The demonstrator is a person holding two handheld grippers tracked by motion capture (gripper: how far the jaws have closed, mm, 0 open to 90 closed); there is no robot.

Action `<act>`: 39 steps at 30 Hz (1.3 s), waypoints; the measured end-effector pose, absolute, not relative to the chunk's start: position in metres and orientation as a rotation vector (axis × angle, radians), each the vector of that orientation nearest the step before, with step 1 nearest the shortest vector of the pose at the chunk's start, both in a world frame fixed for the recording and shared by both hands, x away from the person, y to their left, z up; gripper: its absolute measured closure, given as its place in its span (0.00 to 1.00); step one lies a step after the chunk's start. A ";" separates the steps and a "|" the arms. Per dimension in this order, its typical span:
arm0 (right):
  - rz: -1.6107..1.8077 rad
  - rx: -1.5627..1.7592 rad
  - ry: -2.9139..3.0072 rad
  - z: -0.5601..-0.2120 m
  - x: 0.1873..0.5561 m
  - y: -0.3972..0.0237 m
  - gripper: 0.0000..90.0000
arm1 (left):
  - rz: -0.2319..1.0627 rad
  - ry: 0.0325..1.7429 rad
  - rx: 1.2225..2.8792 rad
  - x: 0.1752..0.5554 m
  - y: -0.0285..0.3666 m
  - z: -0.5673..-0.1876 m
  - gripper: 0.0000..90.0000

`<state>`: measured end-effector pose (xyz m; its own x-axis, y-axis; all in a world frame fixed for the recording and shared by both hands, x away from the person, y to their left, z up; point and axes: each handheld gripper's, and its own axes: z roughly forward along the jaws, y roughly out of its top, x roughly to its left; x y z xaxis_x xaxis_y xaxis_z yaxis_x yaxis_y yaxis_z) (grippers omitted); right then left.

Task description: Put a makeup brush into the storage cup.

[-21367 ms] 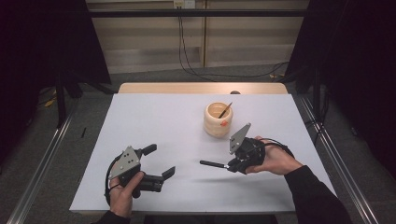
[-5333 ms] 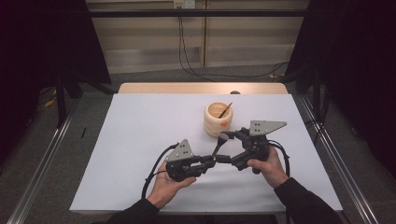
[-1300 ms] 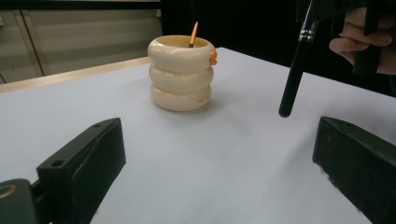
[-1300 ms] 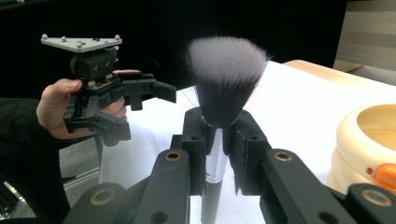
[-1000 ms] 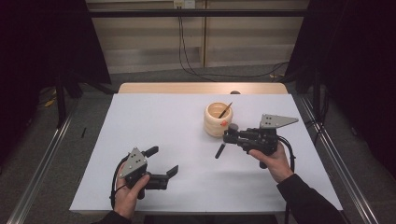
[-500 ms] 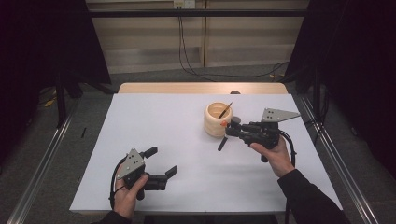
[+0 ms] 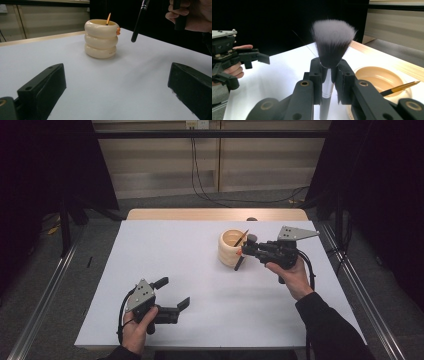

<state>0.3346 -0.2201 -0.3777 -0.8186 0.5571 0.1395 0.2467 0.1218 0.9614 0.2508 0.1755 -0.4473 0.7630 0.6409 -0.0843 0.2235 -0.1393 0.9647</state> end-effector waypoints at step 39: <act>1.646 0.843 2.053 -0.333 0.392 -0.220 0.86 | 0.440 0.708 1.701 0.255 0.184 -0.448 0.02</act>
